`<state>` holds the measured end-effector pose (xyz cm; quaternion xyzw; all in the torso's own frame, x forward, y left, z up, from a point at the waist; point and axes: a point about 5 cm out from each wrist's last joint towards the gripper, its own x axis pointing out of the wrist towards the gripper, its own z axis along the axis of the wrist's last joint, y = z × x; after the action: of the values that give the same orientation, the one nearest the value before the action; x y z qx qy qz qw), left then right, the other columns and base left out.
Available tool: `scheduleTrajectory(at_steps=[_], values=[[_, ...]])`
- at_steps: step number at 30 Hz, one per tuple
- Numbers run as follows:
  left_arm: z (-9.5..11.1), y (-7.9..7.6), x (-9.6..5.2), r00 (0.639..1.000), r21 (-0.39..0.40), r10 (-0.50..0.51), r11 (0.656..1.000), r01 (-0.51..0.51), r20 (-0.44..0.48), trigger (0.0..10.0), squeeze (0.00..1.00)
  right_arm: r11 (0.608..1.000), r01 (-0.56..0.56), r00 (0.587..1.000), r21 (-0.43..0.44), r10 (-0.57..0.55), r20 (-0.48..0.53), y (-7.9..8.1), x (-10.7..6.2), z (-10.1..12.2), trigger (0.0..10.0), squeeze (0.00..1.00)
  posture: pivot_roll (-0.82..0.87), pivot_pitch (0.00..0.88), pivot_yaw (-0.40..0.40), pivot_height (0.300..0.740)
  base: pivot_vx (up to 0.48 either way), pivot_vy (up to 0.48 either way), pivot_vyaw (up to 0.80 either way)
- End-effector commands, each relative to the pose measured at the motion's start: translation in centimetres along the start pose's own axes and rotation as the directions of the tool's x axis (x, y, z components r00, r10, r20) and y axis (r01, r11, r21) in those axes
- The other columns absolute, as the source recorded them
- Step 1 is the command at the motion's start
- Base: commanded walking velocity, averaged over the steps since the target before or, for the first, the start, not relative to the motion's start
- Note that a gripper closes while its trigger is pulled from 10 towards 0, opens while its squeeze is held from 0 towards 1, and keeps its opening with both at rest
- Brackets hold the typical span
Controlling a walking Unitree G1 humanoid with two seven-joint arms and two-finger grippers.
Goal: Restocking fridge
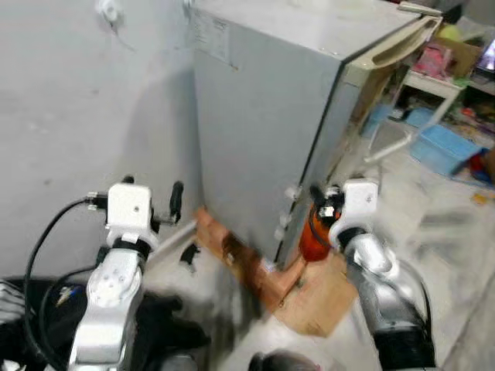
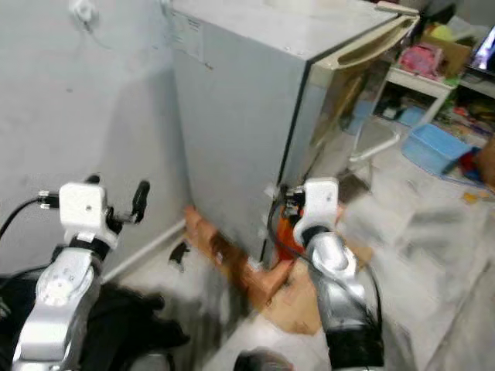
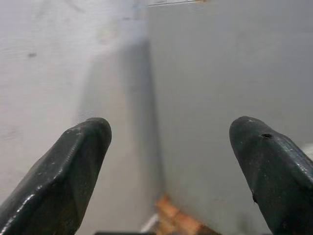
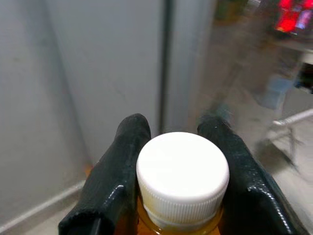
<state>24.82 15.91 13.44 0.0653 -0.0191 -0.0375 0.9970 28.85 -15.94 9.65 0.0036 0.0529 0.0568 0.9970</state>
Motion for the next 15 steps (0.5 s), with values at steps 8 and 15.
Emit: scheduleTrajectory(at_steps=[8,15], values=[[0.31,-0.12,0.04,1.000,-0.015,-0.011,1.000,0.011,0.006,10.0,0.00,1.000,0.022,0.999,-0.008,-0.022,0.040,-0.57,0.02,0.91,10.0,0.00,0.10,0.000,-0.074,0.740,0.000,-0.399,0.00],[0.32,0.26,0.10,0.999,-0.004,0.039,0.999,-0.039,0.013,10.0,0.00,1.000,0.022,0.999,-0.014,-0.021,0.046,-0.44,-0.01,1.03,10.0,0.00,0.10,0.000,-0.073,0.740,0.000,-0.236,0.00]])
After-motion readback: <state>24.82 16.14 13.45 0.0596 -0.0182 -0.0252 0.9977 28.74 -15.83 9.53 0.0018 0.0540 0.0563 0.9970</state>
